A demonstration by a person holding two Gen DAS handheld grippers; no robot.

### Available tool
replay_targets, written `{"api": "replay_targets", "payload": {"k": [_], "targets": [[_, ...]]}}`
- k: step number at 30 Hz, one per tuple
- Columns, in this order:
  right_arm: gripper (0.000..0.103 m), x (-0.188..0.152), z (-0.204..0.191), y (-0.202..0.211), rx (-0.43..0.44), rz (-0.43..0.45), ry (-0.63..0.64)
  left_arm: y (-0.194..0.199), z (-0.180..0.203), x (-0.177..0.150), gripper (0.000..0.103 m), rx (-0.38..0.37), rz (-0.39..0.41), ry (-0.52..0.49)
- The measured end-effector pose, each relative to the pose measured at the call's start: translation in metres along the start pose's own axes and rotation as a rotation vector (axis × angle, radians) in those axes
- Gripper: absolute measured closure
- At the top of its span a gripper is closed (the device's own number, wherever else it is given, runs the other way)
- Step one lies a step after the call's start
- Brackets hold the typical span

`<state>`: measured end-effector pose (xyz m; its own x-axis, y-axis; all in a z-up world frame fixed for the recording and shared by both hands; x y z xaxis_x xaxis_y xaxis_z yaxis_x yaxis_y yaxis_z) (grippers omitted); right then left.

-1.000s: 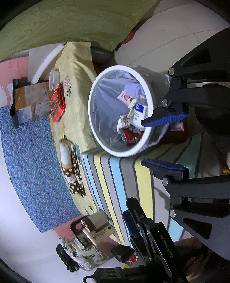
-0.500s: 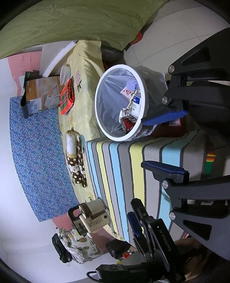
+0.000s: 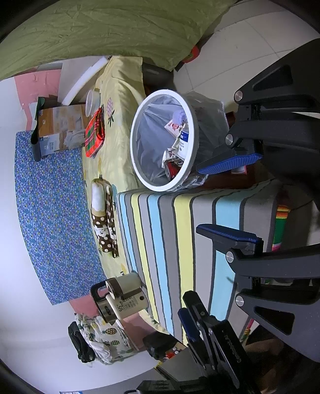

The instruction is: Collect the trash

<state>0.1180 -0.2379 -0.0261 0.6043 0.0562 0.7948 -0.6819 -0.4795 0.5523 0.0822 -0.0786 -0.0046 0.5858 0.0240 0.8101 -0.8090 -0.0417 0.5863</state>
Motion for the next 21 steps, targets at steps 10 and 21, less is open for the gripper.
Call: {"api": "replay_targets", "payload": {"k": [10, 21], "targets": [[0.059, -0.0009, 0.0010, 0.0010, -0.009, 0.003, -0.004, 0.0009, 0.0009, 0.0002, 0.049, 0.001, 0.003, -0.004], [0.059, -0.0016, 0.0007, 0.0018, -0.012, 0.000, -0.005, 0.0004, 0.0017, 0.0004, 0.049, 0.001, 0.003, -0.005]]}}
Point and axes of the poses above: each gripper's, at about its wrist camera, not at the fingertips, and y roughly against the way its jaws point, z to its right, x to its top, the point moved 8 cm from there along -y, roughly the way its jaws point, and after that the axes turned 13 degrees about x, right-handed, at the moved point
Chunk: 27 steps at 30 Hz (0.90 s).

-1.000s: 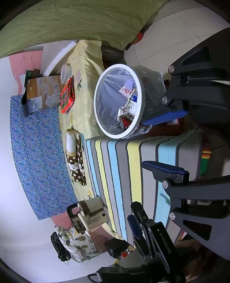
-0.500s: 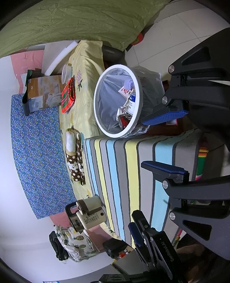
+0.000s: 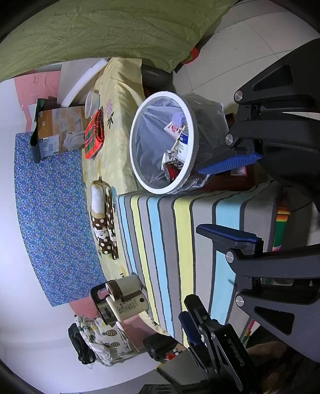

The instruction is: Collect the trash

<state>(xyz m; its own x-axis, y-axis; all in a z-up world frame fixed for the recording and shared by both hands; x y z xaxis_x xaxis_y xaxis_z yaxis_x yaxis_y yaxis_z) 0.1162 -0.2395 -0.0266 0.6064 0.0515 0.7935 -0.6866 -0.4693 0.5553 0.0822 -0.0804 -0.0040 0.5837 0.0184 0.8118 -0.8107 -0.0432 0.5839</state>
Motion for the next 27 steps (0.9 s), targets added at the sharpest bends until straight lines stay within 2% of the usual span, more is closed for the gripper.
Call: {"api": "replay_targets", "payload": {"k": [27], "targets": [[0.059, -0.0001, 0.0010, 0.0000, 0.001, 0.000, -0.004, -0.0002, 0.0054, -0.0018, 0.049, 0.005, 0.000, -0.008]]}}
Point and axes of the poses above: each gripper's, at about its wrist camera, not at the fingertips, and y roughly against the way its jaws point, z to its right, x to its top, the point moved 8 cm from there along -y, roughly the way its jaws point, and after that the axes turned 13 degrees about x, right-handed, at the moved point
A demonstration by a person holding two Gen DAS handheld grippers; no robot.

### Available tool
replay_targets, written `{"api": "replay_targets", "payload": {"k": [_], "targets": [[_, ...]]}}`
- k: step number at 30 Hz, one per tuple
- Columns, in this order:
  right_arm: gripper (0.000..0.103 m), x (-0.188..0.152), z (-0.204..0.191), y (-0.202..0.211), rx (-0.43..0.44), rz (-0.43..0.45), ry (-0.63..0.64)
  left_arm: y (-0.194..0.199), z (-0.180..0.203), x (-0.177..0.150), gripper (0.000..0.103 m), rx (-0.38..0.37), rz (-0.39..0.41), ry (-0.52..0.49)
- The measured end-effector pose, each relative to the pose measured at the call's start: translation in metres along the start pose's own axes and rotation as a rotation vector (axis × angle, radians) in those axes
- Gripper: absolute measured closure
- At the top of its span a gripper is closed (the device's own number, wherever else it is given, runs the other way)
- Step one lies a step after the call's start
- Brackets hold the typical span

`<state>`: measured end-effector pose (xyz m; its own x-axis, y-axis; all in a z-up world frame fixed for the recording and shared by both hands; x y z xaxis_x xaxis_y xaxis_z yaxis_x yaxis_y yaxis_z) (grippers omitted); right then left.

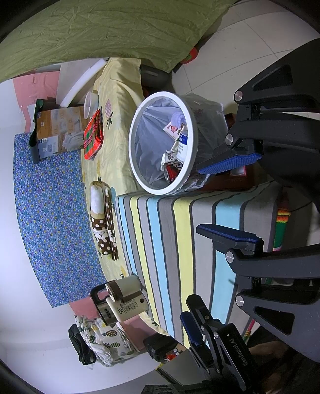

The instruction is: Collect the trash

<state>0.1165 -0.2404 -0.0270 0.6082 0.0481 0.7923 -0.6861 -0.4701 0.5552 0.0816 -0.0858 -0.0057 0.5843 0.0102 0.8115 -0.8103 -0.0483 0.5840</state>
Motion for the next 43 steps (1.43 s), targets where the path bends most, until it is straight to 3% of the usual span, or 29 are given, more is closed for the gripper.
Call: {"api": "replay_targets", "payload": {"k": [43], "targets": [[0.058, -0.0001, 0.0005, -0.0002, 0.002, -0.003, 0.000, -0.0027, -0.0069, -0.0044, 0.049, 0.034, -0.004, -0.005]]}}
Point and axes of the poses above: each gripper's, at about its wrist camera, not at the fingertips, and y roughly against the way its jaws point, z to its right, x to its top, the point moved 8 cm from there along -y, roughly the way its jaws point, and after that the axes turned 13 degrees about x, right-handed, at the moved point
